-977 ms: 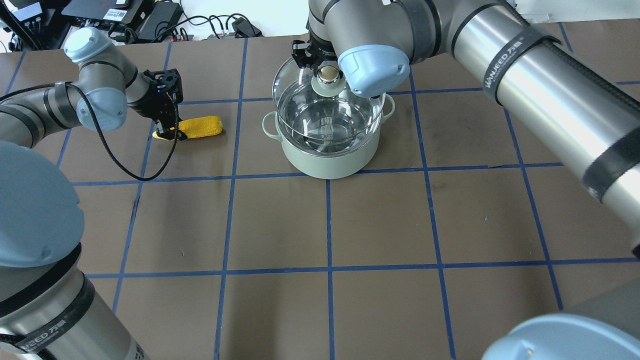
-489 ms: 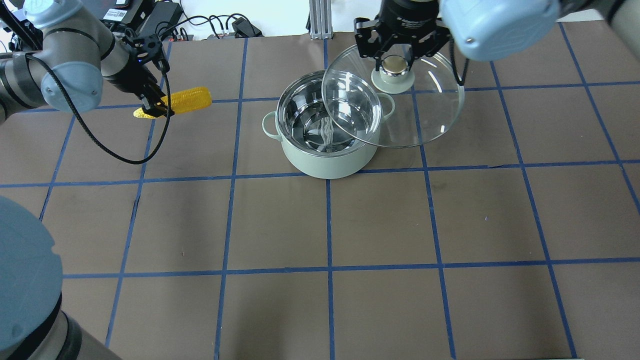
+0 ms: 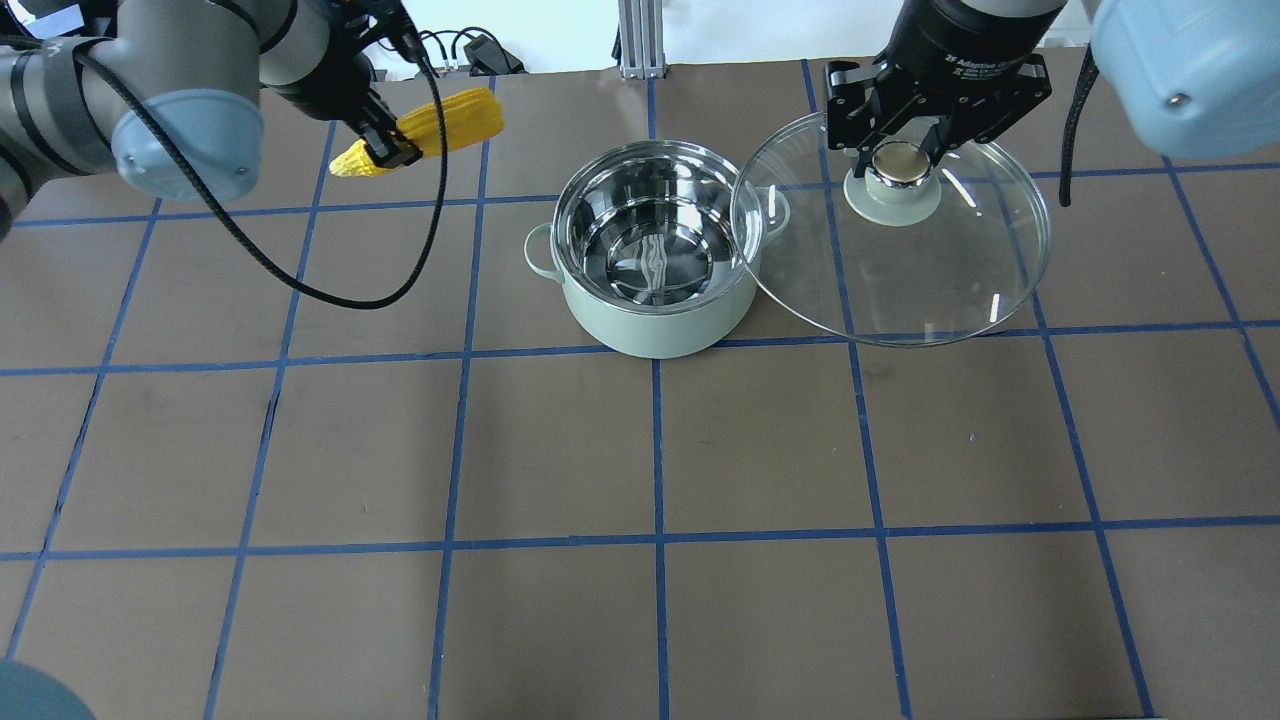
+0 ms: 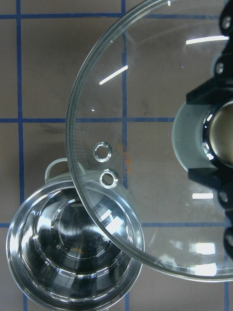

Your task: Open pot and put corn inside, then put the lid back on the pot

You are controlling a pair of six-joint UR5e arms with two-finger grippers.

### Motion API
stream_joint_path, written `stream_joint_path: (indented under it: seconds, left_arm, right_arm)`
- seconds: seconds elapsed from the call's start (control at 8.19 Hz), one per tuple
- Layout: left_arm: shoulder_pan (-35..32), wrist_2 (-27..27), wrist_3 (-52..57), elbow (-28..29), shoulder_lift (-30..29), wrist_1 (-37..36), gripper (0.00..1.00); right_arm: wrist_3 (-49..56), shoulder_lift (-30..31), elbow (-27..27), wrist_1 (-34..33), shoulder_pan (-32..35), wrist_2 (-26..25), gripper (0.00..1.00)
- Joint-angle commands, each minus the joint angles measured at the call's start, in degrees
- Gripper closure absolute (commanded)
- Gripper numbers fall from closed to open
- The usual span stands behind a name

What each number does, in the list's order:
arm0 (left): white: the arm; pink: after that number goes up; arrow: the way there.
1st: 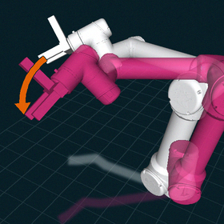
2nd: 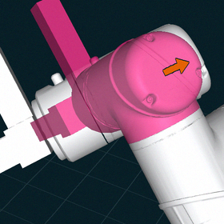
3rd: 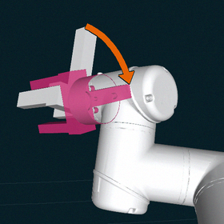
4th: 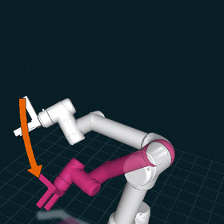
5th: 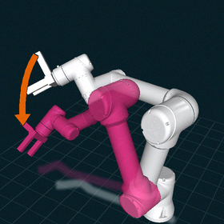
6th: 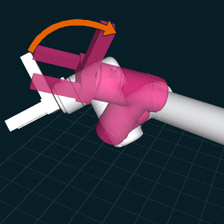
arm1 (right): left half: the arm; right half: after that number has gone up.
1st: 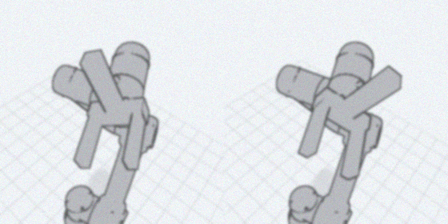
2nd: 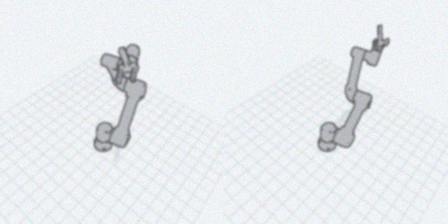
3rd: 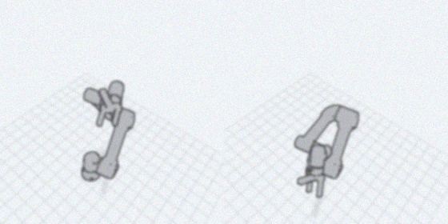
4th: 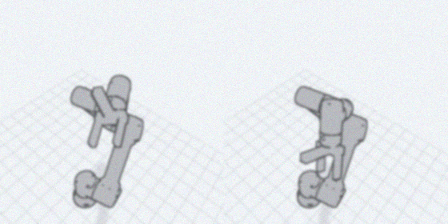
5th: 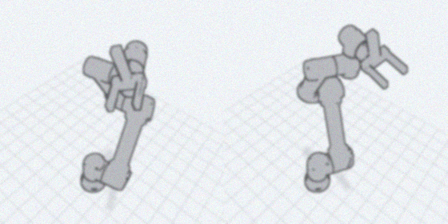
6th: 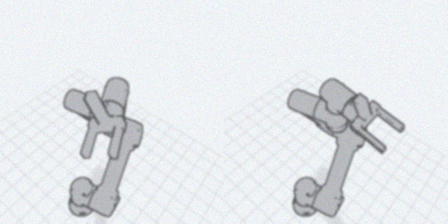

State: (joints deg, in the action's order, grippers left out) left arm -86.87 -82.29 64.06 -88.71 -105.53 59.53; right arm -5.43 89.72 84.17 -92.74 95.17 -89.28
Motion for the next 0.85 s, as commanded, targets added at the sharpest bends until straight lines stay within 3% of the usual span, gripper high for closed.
stream_joint_path:
  seconds: [0.0, 0.24, 0.49, 0.73]
  left_arm:
    - [-9.2, 0.0, -7.5, 0.0, -0.1, -7.0, 1.00]
    - [-12.5, 0.4, -7.7, 0.1, -1.4, -12.1, 1.00]
    - [-18.1, -0.1, -8.0, 0.0, -2.9, -12.6, 1.00]
    - [-19.3, 0.2, -8.0, 0.0, -8.1, -13.3, 1.00]
  right_arm:
    - [0.7, 0.6, 0.6, 0.4, -0.4, -0.2, 0.65]
    - [0.8, 0.7, 0.6, 0.4, -0.4, -0.3, 0.65]
    - [0.9, 0.7, 0.6, 0.3, -0.4, -0.2, 0.65]
    - [1.0, 0.7, 0.6, 0.3, -0.4, -0.2, 0.65]
